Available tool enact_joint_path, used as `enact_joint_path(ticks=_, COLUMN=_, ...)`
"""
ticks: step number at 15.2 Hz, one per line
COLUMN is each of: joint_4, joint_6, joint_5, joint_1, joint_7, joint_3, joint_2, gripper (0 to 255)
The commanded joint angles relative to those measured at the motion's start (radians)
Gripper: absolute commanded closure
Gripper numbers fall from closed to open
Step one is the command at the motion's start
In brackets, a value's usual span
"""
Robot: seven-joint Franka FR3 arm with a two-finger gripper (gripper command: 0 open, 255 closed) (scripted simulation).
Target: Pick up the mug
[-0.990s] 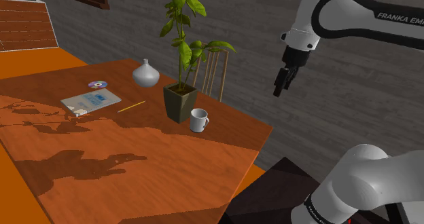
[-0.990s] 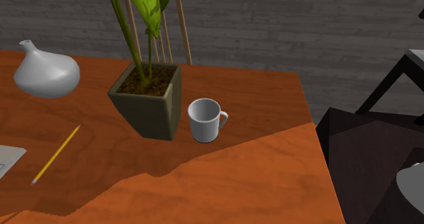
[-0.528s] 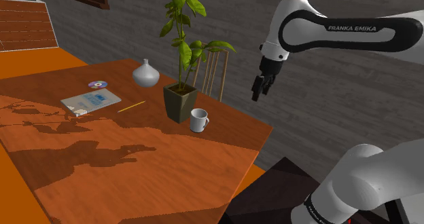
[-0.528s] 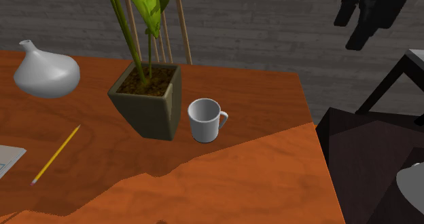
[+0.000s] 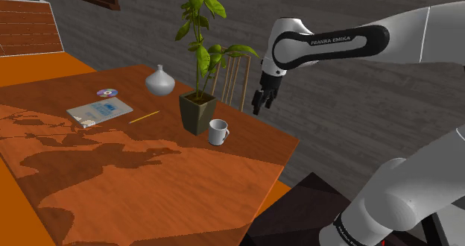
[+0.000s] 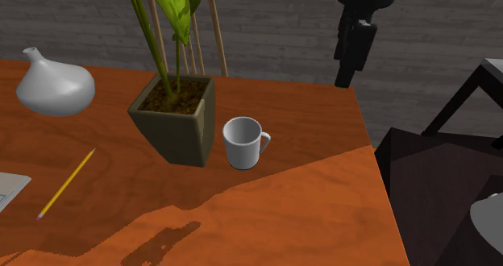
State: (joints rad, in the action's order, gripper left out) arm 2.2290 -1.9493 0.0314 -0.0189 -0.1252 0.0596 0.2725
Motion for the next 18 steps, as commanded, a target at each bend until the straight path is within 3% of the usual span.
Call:
enact_joint_path(ticks=1, joint_4=-0.031, joint_6=-0.047, joint_5=0.004, joint_1=-0.003, joint_7=0.007, joint_3=0.005, joint_2=-0.079, gripper=0)
enact_joint_path(ticks=8, joint_4=-0.186, joint_6=-0.153, joint_5=0.012, joint_1=-0.011, joint_7=0.02, joint_3=0.015, joint_2=-0.342, gripper=0)
enact_joint_path(ticks=15, joint_4=-0.408, joint_6=-0.2, joint_5=0.015, joint_1=-0.022, joint_7=0.032, joint_3=0.02, joint_2=-0.614, gripper=0)
enact_joint_path(ticks=18, joint_4=-0.423, joint_6=-0.223, joint_5=0.014, joint_1=-0.024, joint_7=0.032, joint_3=0.02, joint_2=-0.652, gripper=0)
